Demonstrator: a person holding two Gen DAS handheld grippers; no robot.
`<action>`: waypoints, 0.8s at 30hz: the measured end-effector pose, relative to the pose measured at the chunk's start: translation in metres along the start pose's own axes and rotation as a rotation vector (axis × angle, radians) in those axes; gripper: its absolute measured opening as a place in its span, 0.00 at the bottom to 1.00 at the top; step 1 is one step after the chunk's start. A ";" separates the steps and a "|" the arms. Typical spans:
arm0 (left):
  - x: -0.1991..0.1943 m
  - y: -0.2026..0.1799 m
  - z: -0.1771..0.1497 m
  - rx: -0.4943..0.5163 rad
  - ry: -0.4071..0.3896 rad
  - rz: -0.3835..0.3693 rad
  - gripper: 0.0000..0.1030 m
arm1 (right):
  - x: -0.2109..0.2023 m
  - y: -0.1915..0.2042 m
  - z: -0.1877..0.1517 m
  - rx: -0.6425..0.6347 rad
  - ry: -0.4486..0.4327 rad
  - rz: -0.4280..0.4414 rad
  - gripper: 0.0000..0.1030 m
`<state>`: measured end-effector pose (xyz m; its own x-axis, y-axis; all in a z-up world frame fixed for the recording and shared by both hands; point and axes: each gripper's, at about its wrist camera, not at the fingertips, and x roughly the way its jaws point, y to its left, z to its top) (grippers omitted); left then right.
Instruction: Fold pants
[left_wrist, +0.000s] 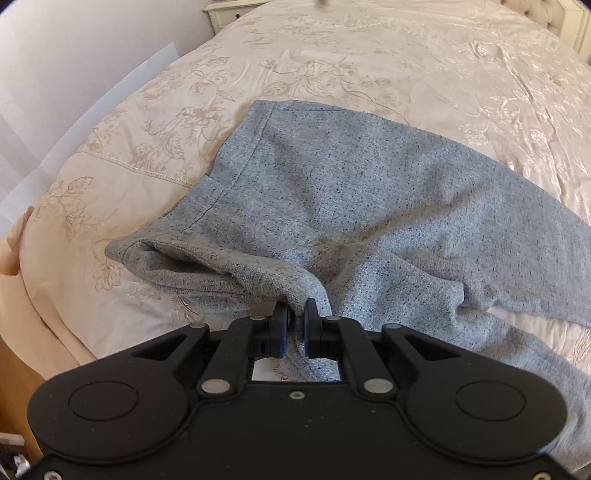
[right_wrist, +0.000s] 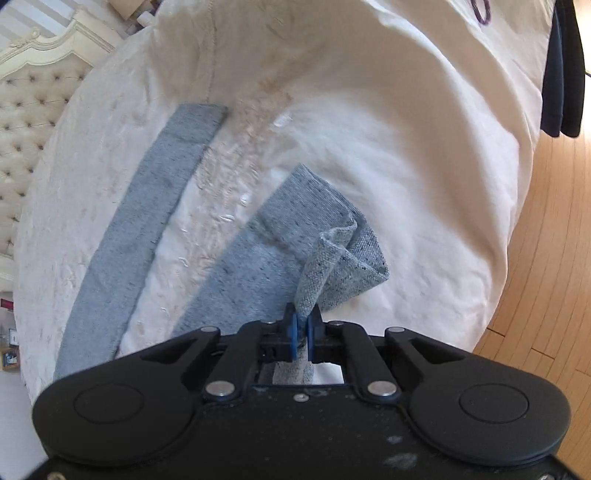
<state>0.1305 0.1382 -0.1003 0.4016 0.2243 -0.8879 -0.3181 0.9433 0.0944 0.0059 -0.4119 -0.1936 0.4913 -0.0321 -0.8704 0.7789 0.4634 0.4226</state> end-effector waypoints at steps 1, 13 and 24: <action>-0.001 0.000 0.001 -0.012 -0.001 0.004 0.10 | -0.011 0.005 0.005 -0.014 -0.009 0.019 0.06; -0.029 0.000 0.026 -0.180 -0.068 -0.012 0.10 | -0.072 0.075 0.075 -0.108 -0.080 0.116 0.06; -0.020 -0.001 0.049 -0.229 -0.042 -0.060 0.10 | -0.066 0.094 0.083 0.015 -0.052 -0.073 0.06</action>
<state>0.1652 0.1449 -0.0604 0.4598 0.1840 -0.8688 -0.4773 0.8762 -0.0671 0.0793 -0.4395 -0.0756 0.4520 -0.1117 -0.8850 0.8190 0.4450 0.3622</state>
